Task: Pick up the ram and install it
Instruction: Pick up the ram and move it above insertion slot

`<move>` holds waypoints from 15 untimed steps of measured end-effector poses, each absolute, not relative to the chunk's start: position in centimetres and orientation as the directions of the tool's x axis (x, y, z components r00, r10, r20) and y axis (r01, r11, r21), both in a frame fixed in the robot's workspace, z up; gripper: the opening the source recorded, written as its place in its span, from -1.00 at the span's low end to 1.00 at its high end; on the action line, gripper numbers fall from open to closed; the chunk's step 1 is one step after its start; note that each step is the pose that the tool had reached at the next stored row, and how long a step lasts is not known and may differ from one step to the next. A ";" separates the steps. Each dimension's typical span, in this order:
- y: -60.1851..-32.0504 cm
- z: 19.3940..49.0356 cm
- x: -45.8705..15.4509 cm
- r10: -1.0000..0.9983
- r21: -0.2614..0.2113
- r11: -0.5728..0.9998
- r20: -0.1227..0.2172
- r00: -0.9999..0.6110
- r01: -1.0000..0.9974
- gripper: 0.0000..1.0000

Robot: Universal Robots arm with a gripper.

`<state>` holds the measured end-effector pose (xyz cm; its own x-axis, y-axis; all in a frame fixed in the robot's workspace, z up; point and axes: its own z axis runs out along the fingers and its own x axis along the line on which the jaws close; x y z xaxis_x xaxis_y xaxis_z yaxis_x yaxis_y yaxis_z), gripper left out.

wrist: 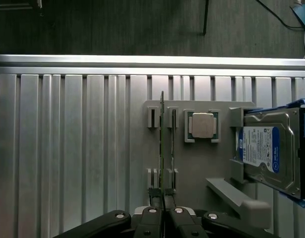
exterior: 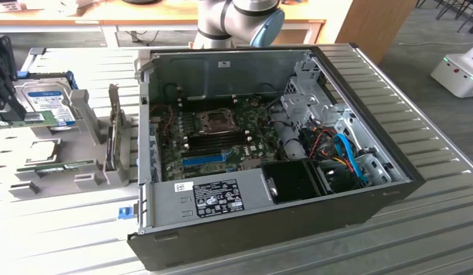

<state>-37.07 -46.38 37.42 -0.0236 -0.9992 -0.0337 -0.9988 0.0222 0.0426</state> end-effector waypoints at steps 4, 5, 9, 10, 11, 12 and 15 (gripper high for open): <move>-46.4 38.0 -37.1 -0.999 0.043 0.022 -0.034 -0.024 -0.999 -0.76; -46.4 38.1 -37.1 -0.999 0.043 0.022 -0.034 -0.024 -0.999 -0.76; -46.4 38.7 -37.1 -0.999 0.043 0.022 -0.034 -0.024 -0.999 -0.76; -46.4 38.8 -37.1 -0.999 0.043 0.022 -0.034 -0.024 -0.999 -0.76; -46.4 39.0 -37.1 -0.999 0.043 0.022 -0.034 -0.024 -0.999 -0.76; -46.4 39.1 -37.1 -0.999 0.043 0.022 -0.034 -0.024 -0.999 -0.76; -46.4 39.5 -37.1 -0.999 0.043 0.022 -0.034 -0.024 -0.999 -0.76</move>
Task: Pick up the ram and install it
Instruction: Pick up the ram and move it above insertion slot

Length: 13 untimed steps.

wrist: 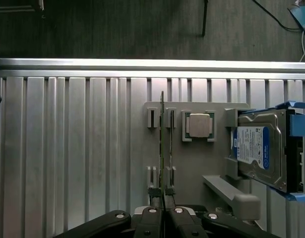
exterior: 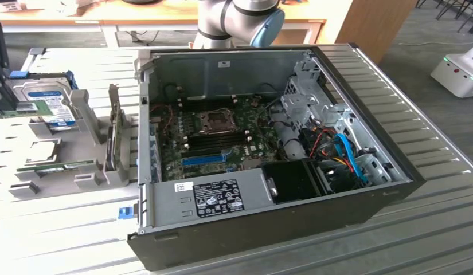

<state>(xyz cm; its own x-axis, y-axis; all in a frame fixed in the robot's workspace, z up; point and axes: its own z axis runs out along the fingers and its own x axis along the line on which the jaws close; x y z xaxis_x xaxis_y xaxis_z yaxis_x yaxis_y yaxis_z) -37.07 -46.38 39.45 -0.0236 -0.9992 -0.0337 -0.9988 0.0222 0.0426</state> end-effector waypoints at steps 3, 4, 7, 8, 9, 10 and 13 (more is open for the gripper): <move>-46.4 39.8 -37.1 -0.999 0.043 0.022 -0.034 -0.024 -0.999 -0.76; -46.4 39.9 -37.1 -0.999 0.043 0.022 -0.034 -0.024 -0.999 -0.76; -46.4 39.9 -37.1 -0.999 0.042 0.022 -0.034 -0.024 -0.999 -0.76; -46.4 39.9 -37.1 -0.999 0.042 0.022 -0.034 -0.024 -0.999 -0.76; -46.4 39.9 -37.1 -0.999 0.043 0.022 -0.034 -0.024 -0.999 -0.76; -46.4 39.9 -37.1 -0.999 0.043 0.022 -0.034 -0.024 -0.999 -0.76; -46.4 39.9 -36.9 -0.999 0.043 0.022 -0.033 -0.023 -0.999 -0.76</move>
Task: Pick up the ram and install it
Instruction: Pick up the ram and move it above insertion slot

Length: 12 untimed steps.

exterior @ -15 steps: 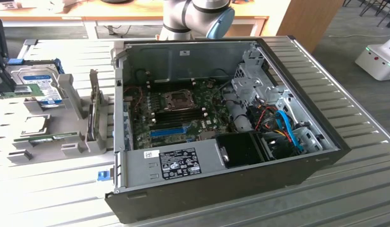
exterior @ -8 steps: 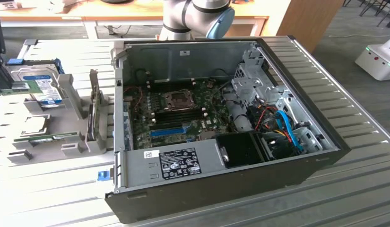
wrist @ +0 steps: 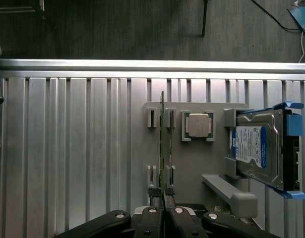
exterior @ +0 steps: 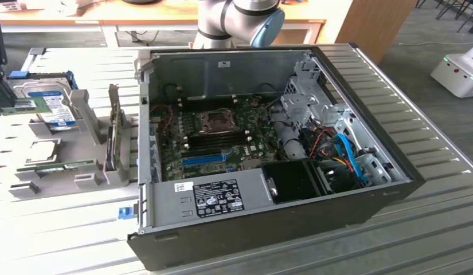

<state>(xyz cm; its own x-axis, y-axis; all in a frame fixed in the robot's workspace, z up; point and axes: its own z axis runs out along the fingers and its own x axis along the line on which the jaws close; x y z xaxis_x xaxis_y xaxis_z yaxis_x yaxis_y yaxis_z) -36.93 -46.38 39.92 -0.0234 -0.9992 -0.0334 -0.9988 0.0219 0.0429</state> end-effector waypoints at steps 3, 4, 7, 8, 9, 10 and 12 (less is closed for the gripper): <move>-46.4 39.9 -36.5 -0.999 0.043 0.022 -0.034 -0.024 -0.999 -0.76; -46.4 39.9 -36.4 -0.999 0.043 0.022 -0.034 -0.024 -0.999 -0.76; -46.4 39.9 -35.9 -0.999 0.043 0.022 -0.034 -0.024 -0.999 -0.76; -46.4 39.9 -35.8 -0.999 0.043 0.022 -0.034 -0.024 -0.999 -0.76; -46.4 39.9 -35.6 -0.999 0.043 0.022 -0.034 -0.024 -0.999 -0.76; -46.4 39.9 -35.5 -0.999 0.043 0.022 -0.034 -0.024 -0.999 -0.76; -46.4 39.9 -35.1 -0.999 0.043 0.022 -0.034 -0.024 -0.999 -0.76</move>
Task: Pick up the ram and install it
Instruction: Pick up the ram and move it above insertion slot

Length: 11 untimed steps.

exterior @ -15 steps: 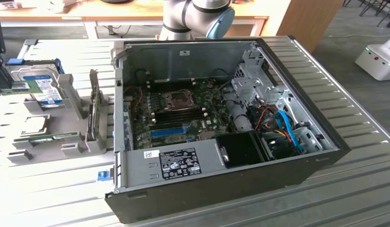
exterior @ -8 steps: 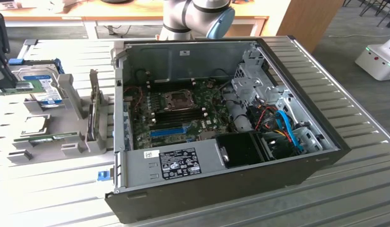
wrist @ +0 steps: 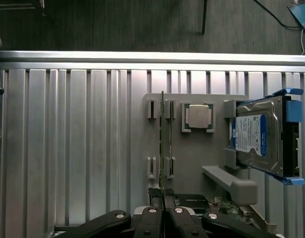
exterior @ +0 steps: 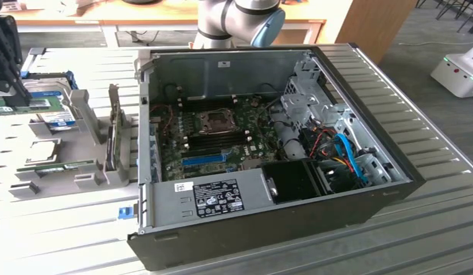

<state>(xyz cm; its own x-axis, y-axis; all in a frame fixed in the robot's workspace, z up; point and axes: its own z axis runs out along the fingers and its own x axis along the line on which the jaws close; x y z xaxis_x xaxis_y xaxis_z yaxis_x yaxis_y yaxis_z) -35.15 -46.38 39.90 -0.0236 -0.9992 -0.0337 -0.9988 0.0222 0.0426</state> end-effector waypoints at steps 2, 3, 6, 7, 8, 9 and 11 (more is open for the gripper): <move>-46.4 39.9 -34.8 -0.999 0.043 0.022 -0.034 -0.024 -0.999 -0.76; -46.4 39.9 -34.6 -0.999 0.043 0.022 -0.034 -0.024 -0.999 -0.76; -46.4 39.9 -34.1 -0.999 0.043 0.022 -0.034 -0.024 -0.999 -0.76; -46.4 39.9 -33.9 -0.999 0.043 0.022 -0.034 -0.024 -0.999 -0.76; -46.4 39.9 -33.7 -0.999 0.043 0.022 -0.034 -0.024 -0.999 -0.76; -46.4 39.9 -33.5 -0.999 0.043 0.022 -0.034 -0.024 -0.999 -0.76; -46.4 39.9 -33.2 -0.999 0.043 0.022 -0.034 -0.024 -0.999 -0.76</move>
<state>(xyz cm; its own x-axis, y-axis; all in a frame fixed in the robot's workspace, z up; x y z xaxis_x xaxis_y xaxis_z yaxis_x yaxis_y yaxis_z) -33.18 -46.38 39.90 -0.0235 -0.9991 -0.0340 -0.9989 0.0221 0.0425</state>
